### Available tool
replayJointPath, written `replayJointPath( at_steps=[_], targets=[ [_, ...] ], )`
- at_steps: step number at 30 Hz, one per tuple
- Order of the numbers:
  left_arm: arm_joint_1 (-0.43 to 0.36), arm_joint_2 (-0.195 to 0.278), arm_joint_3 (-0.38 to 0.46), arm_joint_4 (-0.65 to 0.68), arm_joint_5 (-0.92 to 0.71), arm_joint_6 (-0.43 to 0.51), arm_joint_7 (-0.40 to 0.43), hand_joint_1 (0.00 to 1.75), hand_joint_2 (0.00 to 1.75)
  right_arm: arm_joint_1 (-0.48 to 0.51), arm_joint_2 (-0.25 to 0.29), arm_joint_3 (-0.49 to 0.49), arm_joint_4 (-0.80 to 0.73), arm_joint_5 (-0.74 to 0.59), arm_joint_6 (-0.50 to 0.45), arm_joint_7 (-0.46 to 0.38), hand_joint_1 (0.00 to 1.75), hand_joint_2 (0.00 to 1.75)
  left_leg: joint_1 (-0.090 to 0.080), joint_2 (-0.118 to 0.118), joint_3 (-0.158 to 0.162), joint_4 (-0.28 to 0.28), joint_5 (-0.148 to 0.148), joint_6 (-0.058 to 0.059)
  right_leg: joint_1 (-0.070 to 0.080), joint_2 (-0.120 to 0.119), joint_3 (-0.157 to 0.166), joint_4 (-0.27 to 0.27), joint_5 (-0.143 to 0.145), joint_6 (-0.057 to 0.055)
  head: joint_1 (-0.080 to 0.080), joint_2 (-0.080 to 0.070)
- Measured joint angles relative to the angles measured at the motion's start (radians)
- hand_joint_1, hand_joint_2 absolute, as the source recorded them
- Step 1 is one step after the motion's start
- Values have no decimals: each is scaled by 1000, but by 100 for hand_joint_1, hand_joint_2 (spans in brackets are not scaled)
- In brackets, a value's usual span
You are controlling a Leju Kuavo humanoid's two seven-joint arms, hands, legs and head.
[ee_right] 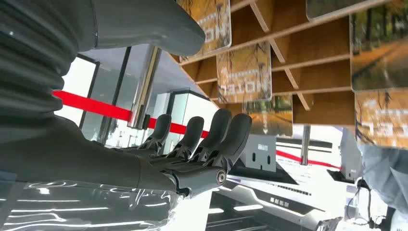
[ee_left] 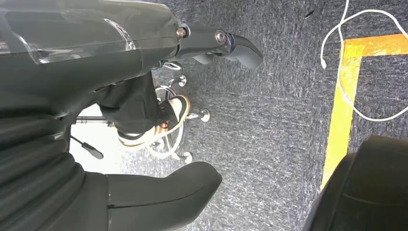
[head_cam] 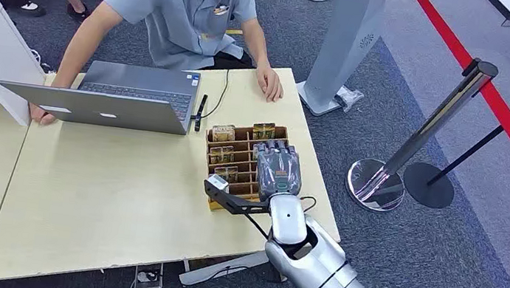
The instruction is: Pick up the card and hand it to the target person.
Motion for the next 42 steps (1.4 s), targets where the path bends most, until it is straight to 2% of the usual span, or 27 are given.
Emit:
replayJointPath(
  at_steps=[4,12,17,26,31,37,42],
  targets=[
    [0,0,1,0,2,1,0,0,175,0,0,0,16,-2,0,0,73,175,0,0,0,0,0,0,0,0,0,0,0,0,0,0],
    [0,1,18,0,14,5,2,0,175,1,0,0,48,-9,-4,-2,90,175,0,0,0,0,0,0,0,0,0,0,0,0,0,0],
    [0,3,25,1,20,6,3,0,175,3,0,0,62,-9,-11,-2,134,175,0,0,0,0,0,0,0,0,0,0,0,0,0,0],
    [0,6,33,2,33,6,3,0,175,4,0,0,64,7,-19,-3,147,175,0,0,0,0,0,0,0,0,0,0,0,0,0,0],
    [1,9,44,2,40,6,3,0,175,4,0,0,64,11,-26,-3,174,175,0,0,1,0,0,0,0,0,0,0,0,0,0,0],
    [2,12,50,3,44,6,3,0,175,11,-1,-6,47,15,-51,-18,175,175,0,0,1,0,0,0,0,0,0,0,0,0,0,0],
    [5,16,53,3,44,5,3,0,175,15,-10,-28,-59,-1,-47,-29,175,175,0,0,1,0,0,0,0,0,0,0,0,0,0,0]
  ],
)
